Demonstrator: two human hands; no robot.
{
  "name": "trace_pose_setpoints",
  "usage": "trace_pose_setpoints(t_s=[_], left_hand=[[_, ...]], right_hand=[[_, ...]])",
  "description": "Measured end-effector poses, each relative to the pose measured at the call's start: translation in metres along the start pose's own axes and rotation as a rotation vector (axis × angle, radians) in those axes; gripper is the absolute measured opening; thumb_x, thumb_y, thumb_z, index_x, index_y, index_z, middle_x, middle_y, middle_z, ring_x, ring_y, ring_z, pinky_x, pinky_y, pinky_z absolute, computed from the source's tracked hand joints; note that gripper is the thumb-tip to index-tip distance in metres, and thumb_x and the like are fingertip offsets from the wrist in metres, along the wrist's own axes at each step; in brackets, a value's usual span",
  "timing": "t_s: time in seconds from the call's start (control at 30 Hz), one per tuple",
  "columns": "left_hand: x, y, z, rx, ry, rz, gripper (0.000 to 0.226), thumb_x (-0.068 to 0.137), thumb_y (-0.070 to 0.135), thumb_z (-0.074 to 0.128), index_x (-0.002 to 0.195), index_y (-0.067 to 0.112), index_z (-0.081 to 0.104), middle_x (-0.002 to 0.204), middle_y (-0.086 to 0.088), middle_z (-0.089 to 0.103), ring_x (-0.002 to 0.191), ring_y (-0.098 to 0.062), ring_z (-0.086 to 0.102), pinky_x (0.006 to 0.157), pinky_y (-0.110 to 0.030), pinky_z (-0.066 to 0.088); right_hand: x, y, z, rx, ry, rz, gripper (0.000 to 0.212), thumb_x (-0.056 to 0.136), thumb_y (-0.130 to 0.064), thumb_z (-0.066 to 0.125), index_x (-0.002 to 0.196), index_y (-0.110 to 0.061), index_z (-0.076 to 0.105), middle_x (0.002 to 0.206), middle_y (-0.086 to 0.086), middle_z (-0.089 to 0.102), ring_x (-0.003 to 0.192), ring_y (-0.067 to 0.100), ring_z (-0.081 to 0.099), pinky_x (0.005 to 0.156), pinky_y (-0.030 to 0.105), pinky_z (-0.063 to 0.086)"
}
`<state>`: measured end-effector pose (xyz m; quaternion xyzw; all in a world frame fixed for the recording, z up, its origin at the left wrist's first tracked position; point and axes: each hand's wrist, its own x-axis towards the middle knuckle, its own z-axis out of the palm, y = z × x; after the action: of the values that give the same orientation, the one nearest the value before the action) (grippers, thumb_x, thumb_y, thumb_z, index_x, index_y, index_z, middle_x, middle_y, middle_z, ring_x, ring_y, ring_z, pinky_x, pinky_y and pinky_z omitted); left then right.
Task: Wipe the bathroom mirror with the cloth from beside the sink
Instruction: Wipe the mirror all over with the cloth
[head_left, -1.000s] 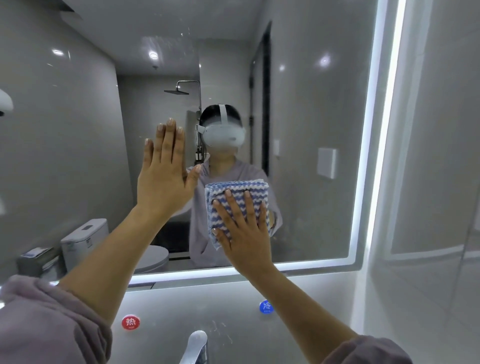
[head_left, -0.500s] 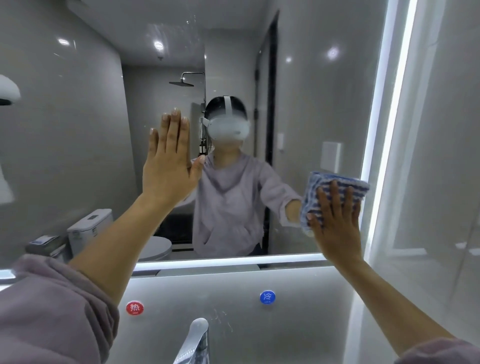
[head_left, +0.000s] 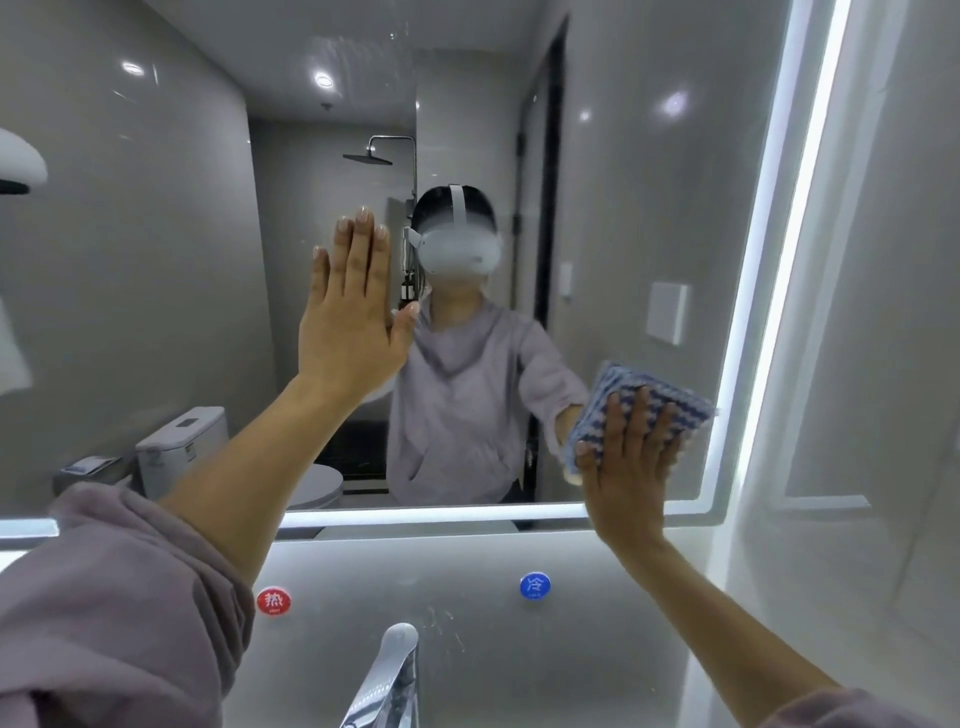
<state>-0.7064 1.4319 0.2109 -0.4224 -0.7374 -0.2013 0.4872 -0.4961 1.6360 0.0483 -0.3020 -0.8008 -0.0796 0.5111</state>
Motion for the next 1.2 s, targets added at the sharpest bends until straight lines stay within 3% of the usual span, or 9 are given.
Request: trace_pose_setpoints(t_s=[0.17, 0.3, 0.37, 0.47, 0.57, 0.77, 0.87, 1.07, 1.2], left_hand=[[0.000, 0.000, -0.001, -0.015, 0.000, -0.003, 0.075, 0.098, 0.042, 0.035, 0.150, 0.004, -0.004, 0.159, -0.014, -0.008, 0.147, -0.028, -0.009, 0.120, -0.041, -0.005], [0.001, -0.001, 0.000, -0.002, 0.001, 0.001, 0.076, 0.097, 0.044, 0.033, 0.149, 0.006, -0.007, 0.159, -0.013, -0.011, 0.147, -0.026, -0.011, 0.120, -0.040, -0.006], [0.000, -0.002, 0.002, 0.009, 0.005, 0.001, 0.076, 0.097, 0.045, 0.032, 0.149, 0.007, -0.008, 0.159, -0.012, -0.012, 0.147, -0.025, -0.012, 0.120, -0.039, -0.007], [0.000, -0.003, 0.004, 0.013, 0.009, 0.007, 0.076, 0.097, 0.046, 0.030, 0.150, 0.007, -0.008, 0.159, -0.012, -0.011, 0.147, -0.025, -0.012, 0.120, -0.040, -0.006], [0.000, -0.004, 0.006, 0.012, 0.011, 0.014, 0.076, 0.097, 0.047, 0.029, 0.150, 0.006, -0.006, 0.159, -0.013, -0.009, 0.147, -0.026, -0.010, 0.121, -0.042, -0.003], [-0.001, -0.005, 0.003, 0.017, 0.000, 0.024, 0.074, 0.097, 0.049, 0.025, 0.150, 0.005, -0.004, 0.160, -0.014, -0.007, 0.147, -0.027, -0.008, 0.121, -0.043, -0.002], [0.000, -0.004, 0.002, 0.011, 0.000, 0.024, 0.075, 0.098, 0.046, 0.029, 0.150, 0.004, -0.004, 0.160, -0.015, -0.006, 0.147, -0.028, -0.007, 0.121, -0.043, -0.001], [0.000, -0.003, 0.004, -0.008, 0.009, 0.022, 0.076, 0.094, 0.050, 0.022, 0.150, 0.004, -0.003, 0.159, -0.016, -0.004, 0.147, -0.030, -0.005, 0.120, -0.044, -0.002], [0.001, -0.003, 0.004, -0.017, 0.015, 0.023, 0.076, 0.095, 0.050, 0.022, 0.150, 0.003, -0.002, 0.159, -0.017, -0.003, 0.147, -0.031, -0.004, 0.120, -0.044, -0.002]], right_hand=[[-0.021, -0.077, 0.030, 0.001, -0.003, -0.126, 0.063, 0.101, -0.047, 0.010, 0.152, -0.015, -0.010, 0.159, 0.009, -0.016, 0.145, 0.035, -0.016, 0.116, 0.057, 0.001], [-0.034, -0.129, 0.047, -0.066, -0.014, -0.198, 0.063, 0.098, -0.045, 0.029, 0.152, -0.014, 0.016, 0.157, 0.013, 0.019, 0.147, 0.036, -0.009, 0.116, 0.055, 0.004], [-0.039, -0.145, 0.052, -0.104, -0.023, -0.203, 0.063, 0.093, -0.045, 0.038, 0.149, -0.017, 0.025, 0.154, 0.012, 0.025, 0.147, 0.036, -0.005, 0.118, 0.053, -0.002], [-0.041, -0.156, 0.053, -0.120, -0.052, -0.190, 0.069, 0.092, -0.049, 0.041, 0.150, -0.020, 0.021, 0.154, 0.008, 0.020, 0.146, 0.035, 0.006, 0.118, 0.050, -0.003], [-0.040, -0.152, 0.052, -0.079, -0.016, -0.203, 0.068, 0.095, -0.048, 0.034, 0.153, -0.021, 0.010, 0.154, 0.005, 0.020, 0.148, 0.030, -0.006, 0.118, 0.047, 0.001], [-0.037, -0.125, 0.049, -0.075, -0.027, -0.315, 0.059, 0.097, -0.048, 0.038, 0.149, -0.024, 0.023, 0.158, 0.003, 0.016, 0.148, 0.029, 0.001, 0.120, 0.049, 0.003], [-0.031, -0.090, 0.042, -0.068, -0.003, -0.316, 0.060, 0.097, -0.049, 0.036, 0.150, -0.024, 0.022, 0.159, 0.003, 0.013, 0.147, 0.032, 0.007, 0.117, 0.055, 0.013], [-0.020, 0.003, 0.015, -0.100, -0.007, -0.274, 0.068, 0.097, -0.050, 0.027, 0.152, -0.034, -0.009, 0.160, -0.008, -0.016, 0.147, 0.025, -0.013, 0.116, 0.055, 0.007], [-0.017, 0.059, -0.005, -0.142, -0.047, -0.252, 0.064, 0.100, -0.045, 0.021, 0.151, -0.027, -0.013, 0.159, -0.004, -0.021, 0.146, 0.029, -0.017, 0.116, 0.057, 0.005]])
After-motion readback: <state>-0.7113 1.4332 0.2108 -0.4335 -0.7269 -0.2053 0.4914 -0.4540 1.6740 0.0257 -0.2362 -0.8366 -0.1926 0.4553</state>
